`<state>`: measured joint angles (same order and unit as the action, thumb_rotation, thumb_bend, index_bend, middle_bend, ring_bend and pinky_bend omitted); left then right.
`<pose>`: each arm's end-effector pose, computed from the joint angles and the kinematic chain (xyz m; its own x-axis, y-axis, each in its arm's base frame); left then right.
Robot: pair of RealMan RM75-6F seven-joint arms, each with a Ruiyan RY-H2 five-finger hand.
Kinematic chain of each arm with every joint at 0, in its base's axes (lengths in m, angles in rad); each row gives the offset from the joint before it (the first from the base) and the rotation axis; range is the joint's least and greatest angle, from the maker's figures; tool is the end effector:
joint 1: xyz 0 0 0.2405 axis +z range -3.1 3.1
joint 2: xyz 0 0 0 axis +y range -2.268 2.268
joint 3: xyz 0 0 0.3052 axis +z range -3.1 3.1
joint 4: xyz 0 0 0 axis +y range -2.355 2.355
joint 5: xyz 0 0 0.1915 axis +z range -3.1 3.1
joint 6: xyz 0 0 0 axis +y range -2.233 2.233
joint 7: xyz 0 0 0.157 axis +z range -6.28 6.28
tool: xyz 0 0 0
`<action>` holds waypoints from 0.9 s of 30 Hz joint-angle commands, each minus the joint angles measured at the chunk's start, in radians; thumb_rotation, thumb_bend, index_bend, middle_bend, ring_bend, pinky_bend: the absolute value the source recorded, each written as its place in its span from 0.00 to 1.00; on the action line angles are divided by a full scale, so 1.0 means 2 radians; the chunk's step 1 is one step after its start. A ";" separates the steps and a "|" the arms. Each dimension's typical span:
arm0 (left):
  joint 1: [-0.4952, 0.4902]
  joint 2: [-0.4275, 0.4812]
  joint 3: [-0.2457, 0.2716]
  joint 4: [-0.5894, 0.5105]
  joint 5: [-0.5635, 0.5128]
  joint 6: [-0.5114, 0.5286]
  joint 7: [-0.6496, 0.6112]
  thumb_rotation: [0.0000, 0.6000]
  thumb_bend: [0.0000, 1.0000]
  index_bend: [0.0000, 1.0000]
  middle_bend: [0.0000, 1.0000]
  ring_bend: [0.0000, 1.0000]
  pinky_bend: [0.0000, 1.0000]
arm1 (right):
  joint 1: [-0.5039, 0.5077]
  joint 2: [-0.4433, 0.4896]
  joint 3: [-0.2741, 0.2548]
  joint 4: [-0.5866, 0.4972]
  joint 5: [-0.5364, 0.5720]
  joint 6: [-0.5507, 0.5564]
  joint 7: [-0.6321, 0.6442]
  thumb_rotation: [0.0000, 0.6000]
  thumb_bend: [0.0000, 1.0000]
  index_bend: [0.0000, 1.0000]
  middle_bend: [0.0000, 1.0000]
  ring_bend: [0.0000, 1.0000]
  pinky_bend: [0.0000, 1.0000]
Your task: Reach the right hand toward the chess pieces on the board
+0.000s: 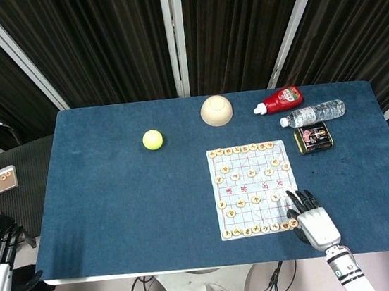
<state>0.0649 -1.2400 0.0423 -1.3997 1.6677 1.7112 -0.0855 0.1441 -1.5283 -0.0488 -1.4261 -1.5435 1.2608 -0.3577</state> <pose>-0.3679 0.1238 0.1777 0.3947 -0.0631 0.9166 0.9159 -0.0525 -0.3980 -0.3303 -0.1871 0.0120 0.5446 -0.2600 0.7974 -0.8372 -0.2264 0.4979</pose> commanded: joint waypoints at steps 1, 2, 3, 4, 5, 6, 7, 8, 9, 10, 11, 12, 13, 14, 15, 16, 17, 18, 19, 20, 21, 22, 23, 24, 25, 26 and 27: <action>0.001 -0.001 0.000 0.003 0.002 0.003 -0.001 1.00 0.12 0.03 0.02 0.00 0.02 | 0.001 -0.001 -0.001 0.000 0.000 -0.001 -0.002 1.00 0.29 0.44 0.00 0.00 0.00; 0.002 -0.001 0.000 0.003 0.001 0.003 -0.001 1.00 0.12 0.03 0.02 0.00 0.02 | 0.001 -0.002 -0.001 0.000 0.001 -0.001 -0.002 1.00 0.29 0.45 0.00 0.00 0.00; 0.002 -0.001 0.000 0.004 0.001 0.003 -0.002 1.00 0.12 0.03 0.02 0.00 0.02 | 0.002 -0.002 -0.001 0.000 0.001 -0.001 -0.002 1.00 0.29 0.46 0.00 0.00 0.00; 0.003 -0.001 0.000 0.004 0.000 0.003 -0.002 1.00 0.12 0.03 0.02 0.00 0.02 | 0.002 -0.002 -0.001 0.000 0.001 -0.001 -0.002 1.00 0.29 0.47 0.00 0.00 0.00; 0.003 -0.001 0.000 0.005 0.000 0.003 -0.003 1.00 0.12 0.03 0.02 0.00 0.02 | 0.002 -0.003 -0.001 0.000 0.001 0.000 -0.001 1.00 0.29 0.49 0.00 0.00 0.00; 0.004 -0.002 0.000 0.005 -0.001 0.004 -0.004 1.00 0.12 0.03 0.02 0.00 0.02 | 0.002 -0.003 -0.001 0.001 0.001 0.001 0.000 1.00 0.30 0.50 0.00 0.00 0.00; 0.004 -0.002 0.000 0.006 -0.001 0.004 -0.004 1.00 0.12 0.03 0.02 0.00 0.02 | 0.002 -0.002 -0.001 0.001 0.000 0.003 0.001 1.00 0.30 0.52 0.00 0.00 0.00; 0.005 -0.002 0.000 0.006 -0.001 0.004 -0.005 1.00 0.12 0.03 0.02 0.00 0.02 | 0.003 -0.002 -0.001 0.001 -0.001 0.004 0.002 1.00 0.30 0.52 0.00 0.00 0.00; 0.005 -0.002 0.000 0.007 -0.001 0.004 -0.005 1.00 0.12 0.03 0.02 0.00 0.02 | 0.003 -0.002 0.000 0.001 -0.001 0.005 0.004 1.00 0.30 0.53 0.00 0.00 0.00; 0.005 -0.003 0.000 0.007 -0.001 0.004 -0.006 1.00 0.12 0.03 0.02 0.00 0.02 | 0.003 -0.002 0.000 0.000 -0.002 0.007 0.006 1.00 0.30 0.53 0.00 0.00 0.00; 0.005 -0.003 0.000 0.008 -0.001 0.004 -0.006 1.00 0.12 0.03 0.02 0.00 0.02 | 0.003 -0.001 0.001 0.000 -0.003 0.008 0.007 1.00 0.30 0.54 0.00 0.00 0.00; 0.005 -0.003 0.000 0.008 -0.001 0.004 -0.006 1.00 0.12 0.03 0.02 0.00 0.02 | 0.004 -0.001 0.001 -0.001 -0.003 0.009 0.009 1.00 0.30 0.54 0.00 0.00 0.00; 0.005 -0.003 0.000 0.009 -0.002 0.004 -0.007 1.00 0.12 0.03 0.02 0.00 0.02 | 0.005 0.000 0.003 -0.002 -0.005 0.011 0.011 1.00 0.30 0.54 0.00 0.00 0.00; 0.005 -0.003 0.000 0.009 -0.002 0.004 -0.007 1.00 0.12 0.03 0.02 0.00 0.02 | 0.005 0.000 0.004 -0.002 -0.005 0.013 0.012 1.00 0.30 0.54 0.00 0.00 0.00; 0.005 -0.003 0.000 0.009 -0.002 0.004 -0.008 1.00 0.12 0.03 0.02 0.00 0.02 | 0.007 0.000 0.006 -0.002 -0.006 0.015 0.012 1.00 0.30 0.54 0.00 0.00 0.00; 0.006 -0.003 -0.001 0.010 -0.003 0.004 -0.009 1.00 0.12 0.03 0.02 0.00 0.02 | 0.009 -0.001 0.010 -0.002 -0.005 0.016 0.012 1.00 0.30 0.54 0.00 0.00 0.00; 0.006 -0.003 -0.001 0.010 -0.003 0.005 -0.009 1.00 0.12 0.03 0.02 0.00 0.02 | 0.011 -0.001 0.013 -0.002 -0.004 0.015 0.012 1.00 0.30 0.54 0.00 0.00 0.00; 0.006 -0.003 -0.001 0.011 -0.003 0.005 -0.010 1.00 0.12 0.03 0.02 0.00 0.02 | 0.014 -0.002 0.017 -0.002 -0.002 0.014 0.013 1.00 0.30 0.54 0.00 0.00 0.00; 0.006 -0.003 -0.001 0.011 -0.004 0.005 -0.011 1.00 0.12 0.03 0.02 0.00 0.02 | 0.018 -0.005 0.023 -0.001 0.001 0.011 0.013 1.00 0.30 0.54 0.00 0.00 0.00; 0.007 -0.003 -0.001 0.011 -0.004 0.005 -0.011 1.00 0.12 0.03 0.02 0.00 0.02 | 0.021 -0.008 0.027 0.001 0.004 0.009 0.011 1.00 0.30 0.54 0.00 0.00 0.00; 0.007 -0.003 -0.001 0.011 -0.003 0.007 -0.011 1.00 0.12 0.03 0.02 0.00 0.02 | 0.025 -0.012 0.030 0.004 0.006 0.006 0.008 1.00 0.30 0.54 0.00 0.00 0.00; 0.008 -0.003 -0.001 0.011 -0.003 0.008 -0.011 1.00 0.12 0.03 0.02 0.00 0.02 | 0.028 -0.016 0.033 0.009 0.008 0.003 0.004 1.00 0.30 0.55 0.00 0.00 0.00; 0.009 -0.003 -0.001 0.011 -0.002 0.009 -0.010 1.00 0.12 0.03 0.02 0.00 0.02 | 0.032 -0.022 0.036 0.014 0.010 -0.001 0.000 1.00 0.30 0.55 0.00 0.00 0.00; 0.009 -0.002 -0.001 0.011 -0.002 0.010 -0.010 1.00 0.12 0.03 0.02 0.00 0.02 | 0.035 -0.026 0.037 0.018 0.011 -0.003 -0.002 1.00 0.30 0.55 0.00 0.00 0.00; 0.009 -0.002 -0.001 0.011 -0.002 0.010 -0.010 1.00 0.12 0.03 0.02 0.00 0.02 | 0.039 -0.031 0.039 0.023 0.013 -0.007 -0.004 1.00 0.30 0.55 0.00 0.00 0.00; 0.009 -0.001 -0.002 0.011 -0.003 0.010 -0.010 1.00 0.12 0.03 0.02 0.00 0.02 | 0.041 -0.035 0.041 0.026 0.014 -0.009 -0.006 1.00 0.30 0.55 0.00 0.00 0.00; 0.009 -0.001 -0.002 0.012 -0.004 0.010 -0.011 1.00 0.12 0.03 0.02 0.00 0.02 | 0.044 -0.039 0.042 0.030 0.015 -0.012 -0.006 1.00 0.30 0.55 0.00 0.00 0.00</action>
<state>0.0835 -1.2424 0.0381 -1.3768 1.6607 1.7307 -0.1077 0.2248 -1.5981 0.0300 -1.3743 -1.5176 1.2446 -0.3658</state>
